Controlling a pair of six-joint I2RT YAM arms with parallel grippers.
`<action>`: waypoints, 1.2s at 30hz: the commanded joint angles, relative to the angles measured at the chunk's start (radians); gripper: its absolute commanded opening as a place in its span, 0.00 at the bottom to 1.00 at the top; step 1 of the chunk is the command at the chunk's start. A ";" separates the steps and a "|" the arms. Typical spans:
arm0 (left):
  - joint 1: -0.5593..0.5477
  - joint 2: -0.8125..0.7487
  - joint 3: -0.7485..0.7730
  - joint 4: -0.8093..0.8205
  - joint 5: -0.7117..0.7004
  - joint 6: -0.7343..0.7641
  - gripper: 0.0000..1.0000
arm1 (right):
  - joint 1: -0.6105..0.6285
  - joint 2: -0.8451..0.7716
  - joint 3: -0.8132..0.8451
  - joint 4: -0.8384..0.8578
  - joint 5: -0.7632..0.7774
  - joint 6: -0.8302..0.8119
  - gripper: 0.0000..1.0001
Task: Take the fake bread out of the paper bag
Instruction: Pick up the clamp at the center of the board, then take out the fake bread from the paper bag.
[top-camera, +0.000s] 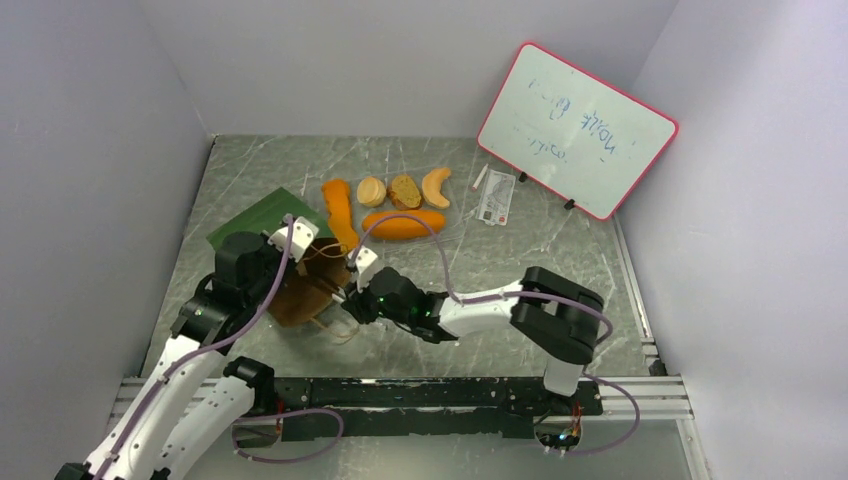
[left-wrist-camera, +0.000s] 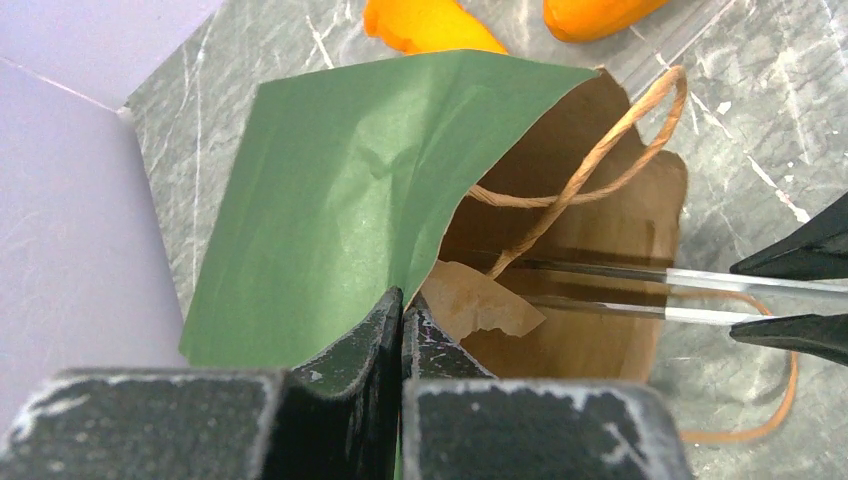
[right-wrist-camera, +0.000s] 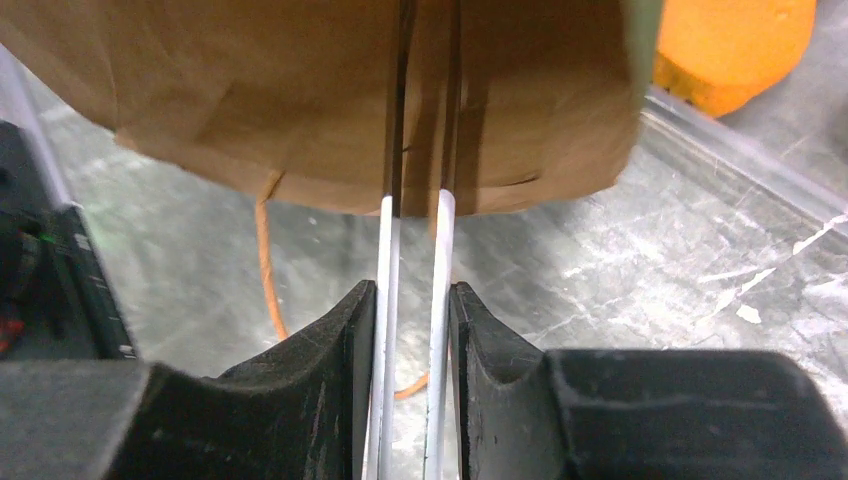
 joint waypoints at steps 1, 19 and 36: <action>-0.006 -0.061 0.016 -0.036 -0.015 0.012 0.07 | -0.002 -0.114 0.043 -0.087 0.012 0.141 0.30; -0.006 -0.072 0.001 -0.055 0.061 0.024 0.07 | -0.095 -0.117 0.102 -0.132 -0.294 0.634 0.26; -0.006 -0.037 0.005 0.007 0.058 -0.010 0.07 | -0.105 0.002 0.087 0.081 -0.394 1.138 0.33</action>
